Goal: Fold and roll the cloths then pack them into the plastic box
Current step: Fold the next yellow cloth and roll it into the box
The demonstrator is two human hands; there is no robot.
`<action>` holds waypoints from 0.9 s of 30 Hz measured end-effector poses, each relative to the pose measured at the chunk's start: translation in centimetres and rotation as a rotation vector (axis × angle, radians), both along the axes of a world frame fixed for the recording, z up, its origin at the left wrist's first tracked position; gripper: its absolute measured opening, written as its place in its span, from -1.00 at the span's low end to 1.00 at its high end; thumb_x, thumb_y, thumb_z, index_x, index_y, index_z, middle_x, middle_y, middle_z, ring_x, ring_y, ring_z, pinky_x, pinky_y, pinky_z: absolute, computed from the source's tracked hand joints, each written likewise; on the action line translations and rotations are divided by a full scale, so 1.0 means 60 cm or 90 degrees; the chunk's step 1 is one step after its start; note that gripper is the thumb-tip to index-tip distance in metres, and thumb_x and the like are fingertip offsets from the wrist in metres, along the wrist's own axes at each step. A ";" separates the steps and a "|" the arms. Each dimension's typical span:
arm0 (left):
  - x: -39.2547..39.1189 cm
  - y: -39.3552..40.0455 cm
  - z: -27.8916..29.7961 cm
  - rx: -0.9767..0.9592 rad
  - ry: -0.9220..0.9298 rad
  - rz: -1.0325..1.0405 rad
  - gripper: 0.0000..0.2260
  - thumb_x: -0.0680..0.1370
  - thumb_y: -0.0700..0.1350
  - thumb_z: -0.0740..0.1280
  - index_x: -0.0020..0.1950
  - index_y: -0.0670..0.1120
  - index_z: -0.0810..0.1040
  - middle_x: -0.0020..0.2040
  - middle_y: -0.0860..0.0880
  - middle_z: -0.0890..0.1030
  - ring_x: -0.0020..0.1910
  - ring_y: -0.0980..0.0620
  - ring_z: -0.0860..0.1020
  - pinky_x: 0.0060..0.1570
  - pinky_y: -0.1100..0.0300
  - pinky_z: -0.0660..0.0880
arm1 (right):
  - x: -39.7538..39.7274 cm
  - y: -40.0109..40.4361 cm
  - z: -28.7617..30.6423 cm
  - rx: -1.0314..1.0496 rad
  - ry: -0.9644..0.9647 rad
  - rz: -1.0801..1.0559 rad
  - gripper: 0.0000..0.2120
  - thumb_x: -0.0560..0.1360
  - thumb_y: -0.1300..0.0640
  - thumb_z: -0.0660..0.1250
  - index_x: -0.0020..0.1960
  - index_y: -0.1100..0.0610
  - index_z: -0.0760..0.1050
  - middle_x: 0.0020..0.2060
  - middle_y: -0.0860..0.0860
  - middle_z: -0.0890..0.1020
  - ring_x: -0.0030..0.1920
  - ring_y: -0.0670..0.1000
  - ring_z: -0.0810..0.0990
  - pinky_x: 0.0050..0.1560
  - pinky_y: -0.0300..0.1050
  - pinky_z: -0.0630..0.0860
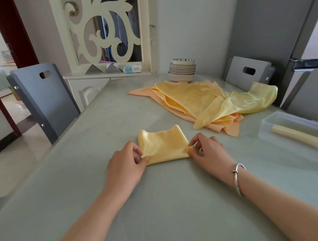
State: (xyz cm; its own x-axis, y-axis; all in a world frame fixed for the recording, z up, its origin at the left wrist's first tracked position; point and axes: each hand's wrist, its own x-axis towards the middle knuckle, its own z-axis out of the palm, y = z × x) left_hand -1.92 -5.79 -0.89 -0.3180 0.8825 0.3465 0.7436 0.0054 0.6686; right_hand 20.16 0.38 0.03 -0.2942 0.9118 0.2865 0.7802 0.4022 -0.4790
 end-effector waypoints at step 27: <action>-0.005 -0.006 0.002 -0.014 -0.033 -0.048 -0.90 0.48 0.00 0.39 -0.22 0.08 0.53 -0.24 0.16 0.58 -0.36 0.10 0.38 -0.18 0.14 0.32 | 0.013 -0.009 0.006 -0.047 0.121 0.005 -0.97 0.47 0.04 0.32 -0.09 -0.06 0.48 -0.20 -0.14 0.57 -0.04 -0.06 0.47 0.00 -0.11 0.44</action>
